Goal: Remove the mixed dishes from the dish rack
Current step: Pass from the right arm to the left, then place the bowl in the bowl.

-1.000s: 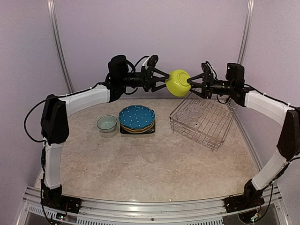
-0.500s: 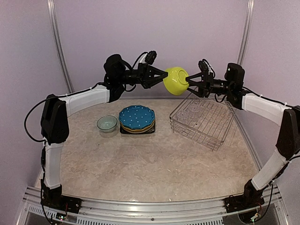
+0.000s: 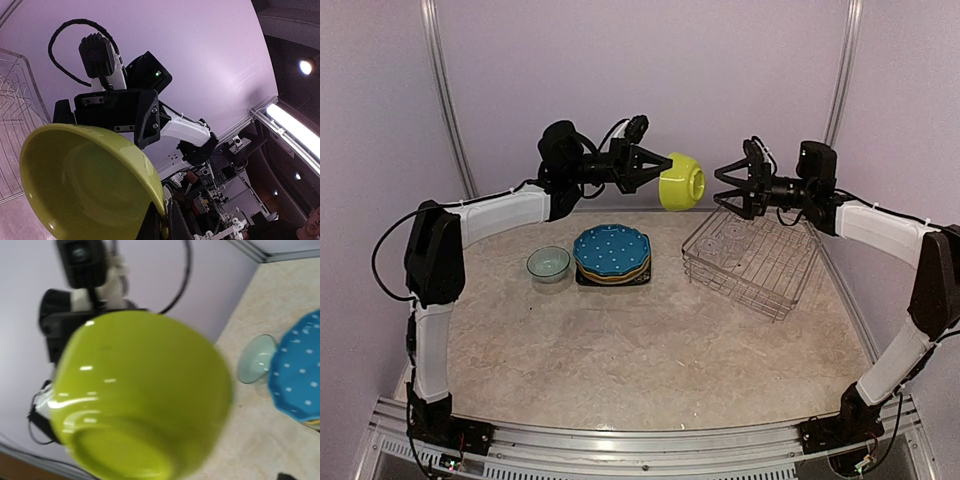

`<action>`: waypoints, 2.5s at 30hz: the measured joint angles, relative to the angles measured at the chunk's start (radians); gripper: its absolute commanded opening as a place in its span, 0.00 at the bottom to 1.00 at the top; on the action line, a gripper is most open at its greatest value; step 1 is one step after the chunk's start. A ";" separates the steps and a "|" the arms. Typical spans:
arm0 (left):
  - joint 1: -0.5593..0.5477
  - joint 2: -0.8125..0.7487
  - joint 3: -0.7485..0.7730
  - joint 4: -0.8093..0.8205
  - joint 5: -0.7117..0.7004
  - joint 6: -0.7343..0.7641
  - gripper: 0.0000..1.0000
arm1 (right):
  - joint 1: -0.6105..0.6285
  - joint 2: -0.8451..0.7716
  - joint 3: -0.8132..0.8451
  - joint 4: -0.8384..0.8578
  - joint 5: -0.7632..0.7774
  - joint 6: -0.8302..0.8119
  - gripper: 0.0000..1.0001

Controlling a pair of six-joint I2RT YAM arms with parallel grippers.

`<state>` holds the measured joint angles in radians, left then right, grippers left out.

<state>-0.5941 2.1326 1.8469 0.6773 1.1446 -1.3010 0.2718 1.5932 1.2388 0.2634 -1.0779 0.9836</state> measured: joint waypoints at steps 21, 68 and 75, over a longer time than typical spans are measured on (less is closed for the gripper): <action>0.196 -0.364 0.034 -1.176 -0.388 0.738 0.00 | -0.046 0.000 0.039 -0.385 0.140 -0.287 0.99; 0.143 0.053 0.169 -1.815 -1.268 1.065 0.00 | -0.048 0.001 0.094 -0.554 0.235 -0.374 0.99; 0.143 0.053 0.150 -1.800 -1.284 1.066 0.00 | -0.048 0.001 0.094 -0.554 0.238 -0.374 0.99</action>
<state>-0.4507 2.1857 1.9968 -1.1229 -0.1390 -0.2348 0.2237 1.5940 1.3327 -0.2905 -0.8398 0.6098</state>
